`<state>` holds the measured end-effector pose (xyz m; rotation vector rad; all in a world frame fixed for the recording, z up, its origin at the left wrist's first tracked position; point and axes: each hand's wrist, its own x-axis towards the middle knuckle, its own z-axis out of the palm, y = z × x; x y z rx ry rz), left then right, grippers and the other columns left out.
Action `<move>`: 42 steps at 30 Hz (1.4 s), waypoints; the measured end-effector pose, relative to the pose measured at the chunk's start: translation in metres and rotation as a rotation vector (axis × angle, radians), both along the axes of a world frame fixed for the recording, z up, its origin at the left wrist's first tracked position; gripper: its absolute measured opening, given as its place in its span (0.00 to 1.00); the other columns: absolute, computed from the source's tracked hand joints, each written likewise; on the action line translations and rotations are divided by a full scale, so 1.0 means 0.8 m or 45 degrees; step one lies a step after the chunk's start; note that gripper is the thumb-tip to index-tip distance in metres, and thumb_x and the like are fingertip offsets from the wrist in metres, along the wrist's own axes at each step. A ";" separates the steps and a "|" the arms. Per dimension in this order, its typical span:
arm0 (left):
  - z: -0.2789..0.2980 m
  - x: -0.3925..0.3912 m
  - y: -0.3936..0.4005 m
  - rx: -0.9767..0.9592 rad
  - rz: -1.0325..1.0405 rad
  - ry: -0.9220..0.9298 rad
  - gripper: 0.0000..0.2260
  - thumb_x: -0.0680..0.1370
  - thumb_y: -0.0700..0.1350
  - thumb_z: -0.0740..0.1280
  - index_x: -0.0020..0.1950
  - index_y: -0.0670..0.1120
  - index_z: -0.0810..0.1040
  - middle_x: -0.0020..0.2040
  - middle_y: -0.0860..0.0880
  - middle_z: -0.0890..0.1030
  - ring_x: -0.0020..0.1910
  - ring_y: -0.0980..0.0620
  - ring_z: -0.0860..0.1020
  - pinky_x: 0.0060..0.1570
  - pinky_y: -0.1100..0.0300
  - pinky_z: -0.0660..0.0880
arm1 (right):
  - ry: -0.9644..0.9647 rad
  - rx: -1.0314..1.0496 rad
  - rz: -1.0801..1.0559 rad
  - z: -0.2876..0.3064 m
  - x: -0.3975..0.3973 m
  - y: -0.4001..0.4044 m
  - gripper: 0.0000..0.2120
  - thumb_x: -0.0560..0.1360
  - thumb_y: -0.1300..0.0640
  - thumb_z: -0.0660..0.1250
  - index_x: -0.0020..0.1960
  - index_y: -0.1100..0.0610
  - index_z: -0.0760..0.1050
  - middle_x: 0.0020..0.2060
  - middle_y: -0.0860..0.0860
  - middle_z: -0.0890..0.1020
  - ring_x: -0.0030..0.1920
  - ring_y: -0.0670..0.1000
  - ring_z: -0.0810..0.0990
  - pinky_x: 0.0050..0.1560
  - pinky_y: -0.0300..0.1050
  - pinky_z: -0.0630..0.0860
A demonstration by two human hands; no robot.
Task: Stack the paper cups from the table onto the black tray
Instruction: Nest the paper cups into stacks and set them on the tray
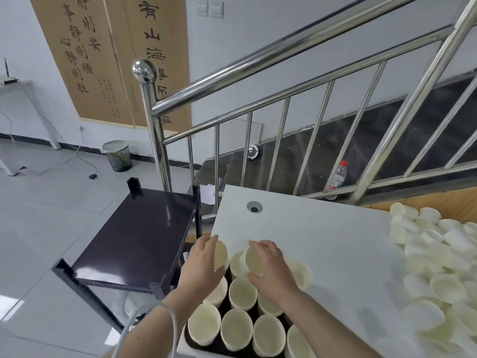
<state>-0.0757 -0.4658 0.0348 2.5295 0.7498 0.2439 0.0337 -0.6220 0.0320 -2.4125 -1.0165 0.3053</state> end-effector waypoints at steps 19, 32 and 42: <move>-0.051 0.042 0.040 0.019 -0.215 0.258 0.31 0.75 0.54 0.67 0.75 0.52 0.60 0.74 0.51 0.59 0.73 0.49 0.61 0.62 0.55 0.71 | 0.033 -0.318 0.089 -0.033 0.030 0.054 0.34 0.74 0.48 0.69 0.75 0.51 0.60 0.72 0.48 0.62 0.71 0.51 0.63 0.67 0.45 0.67; -0.056 0.048 0.041 0.004 -0.182 0.308 0.26 0.75 0.53 0.67 0.71 0.51 0.65 0.69 0.54 0.66 0.66 0.52 0.68 0.56 0.57 0.72 | -0.013 -0.335 0.117 -0.044 0.036 0.055 0.29 0.74 0.45 0.69 0.72 0.53 0.66 0.67 0.48 0.69 0.67 0.51 0.68 0.67 0.42 0.65; -0.051 0.047 0.024 0.055 -0.201 0.256 0.27 0.77 0.50 0.65 0.74 0.53 0.61 0.74 0.53 0.61 0.74 0.51 0.60 0.70 0.56 0.60 | -0.008 -0.295 0.114 -0.040 0.036 0.045 0.30 0.74 0.46 0.68 0.72 0.52 0.65 0.69 0.48 0.67 0.69 0.50 0.66 0.65 0.42 0.66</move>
